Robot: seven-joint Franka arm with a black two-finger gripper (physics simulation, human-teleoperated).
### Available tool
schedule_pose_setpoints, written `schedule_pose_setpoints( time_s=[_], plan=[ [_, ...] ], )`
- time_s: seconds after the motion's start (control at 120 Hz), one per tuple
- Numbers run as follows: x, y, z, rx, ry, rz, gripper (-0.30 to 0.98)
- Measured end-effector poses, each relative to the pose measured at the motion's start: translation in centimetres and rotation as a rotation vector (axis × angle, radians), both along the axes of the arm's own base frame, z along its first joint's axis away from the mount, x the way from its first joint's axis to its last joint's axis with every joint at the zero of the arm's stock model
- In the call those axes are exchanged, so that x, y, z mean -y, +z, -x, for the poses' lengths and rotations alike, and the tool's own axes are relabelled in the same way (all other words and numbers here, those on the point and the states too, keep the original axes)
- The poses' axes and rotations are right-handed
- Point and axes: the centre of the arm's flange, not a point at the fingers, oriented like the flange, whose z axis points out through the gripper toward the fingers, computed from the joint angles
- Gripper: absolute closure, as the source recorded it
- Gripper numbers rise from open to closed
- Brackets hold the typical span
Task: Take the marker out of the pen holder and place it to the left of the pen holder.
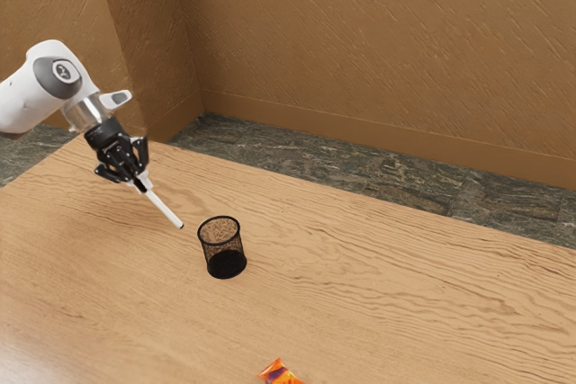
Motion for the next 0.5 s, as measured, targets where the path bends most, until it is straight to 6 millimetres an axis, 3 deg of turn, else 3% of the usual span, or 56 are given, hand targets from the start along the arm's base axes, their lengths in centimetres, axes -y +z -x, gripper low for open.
schedule_pose_setpoints(
  time_s=[0.092,0.233,0.5],
  plan=[
    [-1.3,-2.4,0.3,-0.029,0.023,0.091,0.75],
    [-1.5,-6.4,0.9,-0.078,0.030,0.193,0.74],
    [-1.3,-10.1,1.1,-0.115,0.022,0.270,0.66]
  ],
)
